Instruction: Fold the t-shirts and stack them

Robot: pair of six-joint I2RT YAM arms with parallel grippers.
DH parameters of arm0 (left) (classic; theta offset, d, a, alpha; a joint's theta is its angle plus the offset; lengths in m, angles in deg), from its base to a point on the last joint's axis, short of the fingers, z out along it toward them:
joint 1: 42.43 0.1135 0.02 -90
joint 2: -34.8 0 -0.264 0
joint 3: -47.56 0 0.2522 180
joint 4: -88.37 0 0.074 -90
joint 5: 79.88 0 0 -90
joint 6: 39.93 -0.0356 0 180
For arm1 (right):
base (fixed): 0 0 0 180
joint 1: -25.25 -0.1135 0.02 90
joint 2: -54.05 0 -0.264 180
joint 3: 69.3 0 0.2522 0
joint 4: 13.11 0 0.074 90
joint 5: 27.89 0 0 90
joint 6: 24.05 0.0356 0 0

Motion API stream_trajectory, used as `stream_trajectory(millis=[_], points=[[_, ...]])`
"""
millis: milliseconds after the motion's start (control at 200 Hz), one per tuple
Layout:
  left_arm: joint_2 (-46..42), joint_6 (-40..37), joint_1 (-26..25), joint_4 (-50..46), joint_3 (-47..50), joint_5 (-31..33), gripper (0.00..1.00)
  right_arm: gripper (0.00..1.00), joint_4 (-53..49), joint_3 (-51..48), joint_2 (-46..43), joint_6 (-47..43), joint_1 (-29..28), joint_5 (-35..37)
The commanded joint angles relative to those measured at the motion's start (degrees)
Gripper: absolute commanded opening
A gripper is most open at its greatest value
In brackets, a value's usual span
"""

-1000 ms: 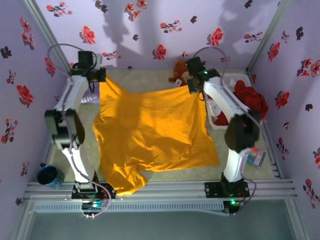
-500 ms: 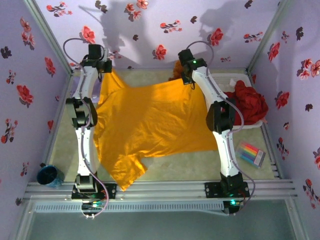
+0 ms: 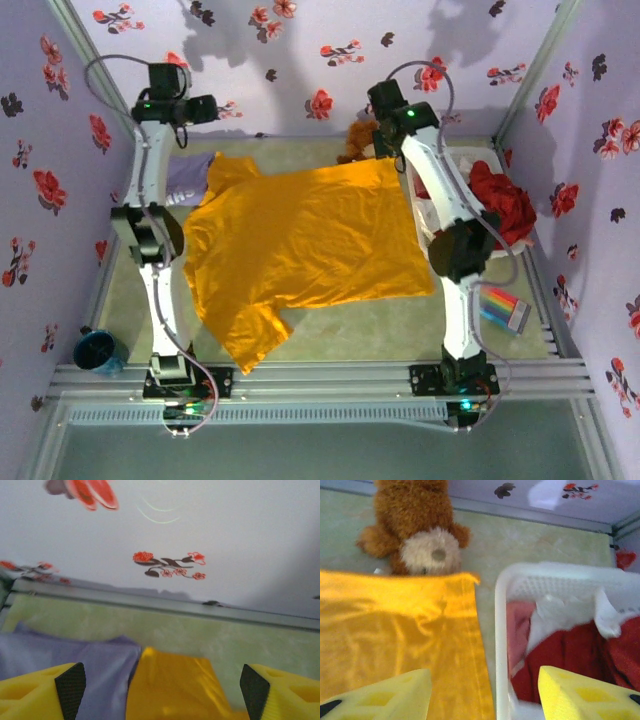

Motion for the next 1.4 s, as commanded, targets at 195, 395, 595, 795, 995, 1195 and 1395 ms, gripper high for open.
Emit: stream_trajectory(millis=[195, 395, 595, 795, 995, 1195, 1395], points=[[-45.9, 20.2, -0.8, -6.7, 58.5, -10.9, 0.79, 0.59, 6.2, -43.8, -28.3, 21.0, -9.1, -10.7], [-58.7, 25.7, -4.2, -3.2, 83.2, -11.5, 0.59, 0.56, 13.6, -61.2, -34.0, 29.8, -12.8, -15.7], [-59.1, 25.8, -4.3, -4.4, 94.6, -8.3, 0.19, 0.51, 18.9, -72.5, -35.3, 33.4, -13.6, -18.6], [-57.0, 29.4, -4.3, 1.0, 101.6, -6.7, 0.02, 0.37, 24.6, -80.2, -34.2, 34.7, -13.6, -20.2], [-52.9, 33.3, -4.0, 7.2, 106.1, -8.4, 0.0, 0.19, 27.2, -83.2, -31.0, 33.7, -13.5, -20.2], [-48.7, 32.5, -2.4, 9.8, 106.9, -6.2, 0.0, 0.14, 27.0, -84.5, -27.8, 32.9, -13.6, -21.7], [-45.8, 29.3, 3.7, 9.1, 103.2, -5.0, 0.0, 0.11, 26.8, -85.9, -27.1, 34.6, -15.3, -25.3]])
